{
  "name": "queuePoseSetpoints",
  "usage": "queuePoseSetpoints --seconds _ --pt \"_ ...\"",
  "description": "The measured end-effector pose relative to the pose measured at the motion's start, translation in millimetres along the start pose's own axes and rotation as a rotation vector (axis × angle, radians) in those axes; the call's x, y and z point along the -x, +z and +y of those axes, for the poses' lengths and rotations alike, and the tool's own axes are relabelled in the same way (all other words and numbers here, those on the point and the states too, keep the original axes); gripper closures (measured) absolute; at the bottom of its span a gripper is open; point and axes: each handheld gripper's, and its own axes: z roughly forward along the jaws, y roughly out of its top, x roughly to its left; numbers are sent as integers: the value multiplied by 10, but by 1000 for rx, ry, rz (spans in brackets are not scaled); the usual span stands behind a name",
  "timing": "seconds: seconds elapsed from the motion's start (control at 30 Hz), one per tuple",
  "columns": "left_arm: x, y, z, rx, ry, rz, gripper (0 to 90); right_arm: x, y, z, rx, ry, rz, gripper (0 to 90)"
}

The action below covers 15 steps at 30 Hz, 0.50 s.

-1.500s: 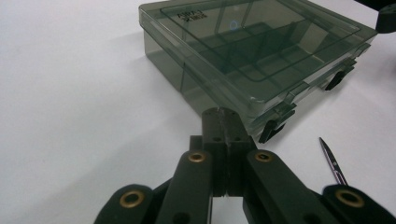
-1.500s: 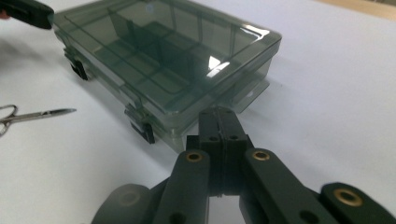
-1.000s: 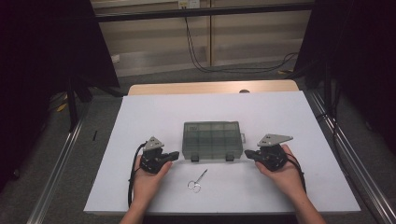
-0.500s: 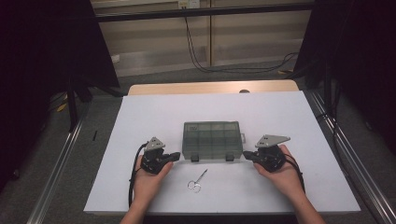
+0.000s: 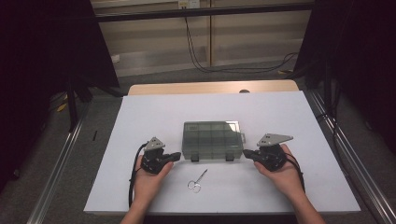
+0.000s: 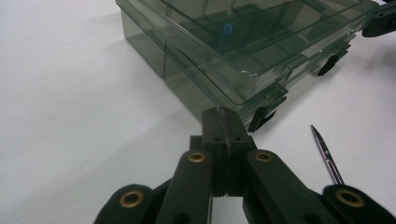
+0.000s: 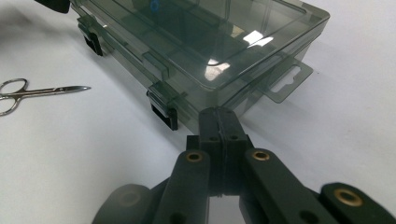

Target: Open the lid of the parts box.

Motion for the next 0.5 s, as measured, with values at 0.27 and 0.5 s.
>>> queuePoseSetpoints --seconds 0.27,0.5 --pt "37 -13 30 29 2 -6 900 -5 -49 38 42 17 -2 900" --pt "85 -56 139 74 13 -9 900 -19 -67 90 78 24 -6 900"
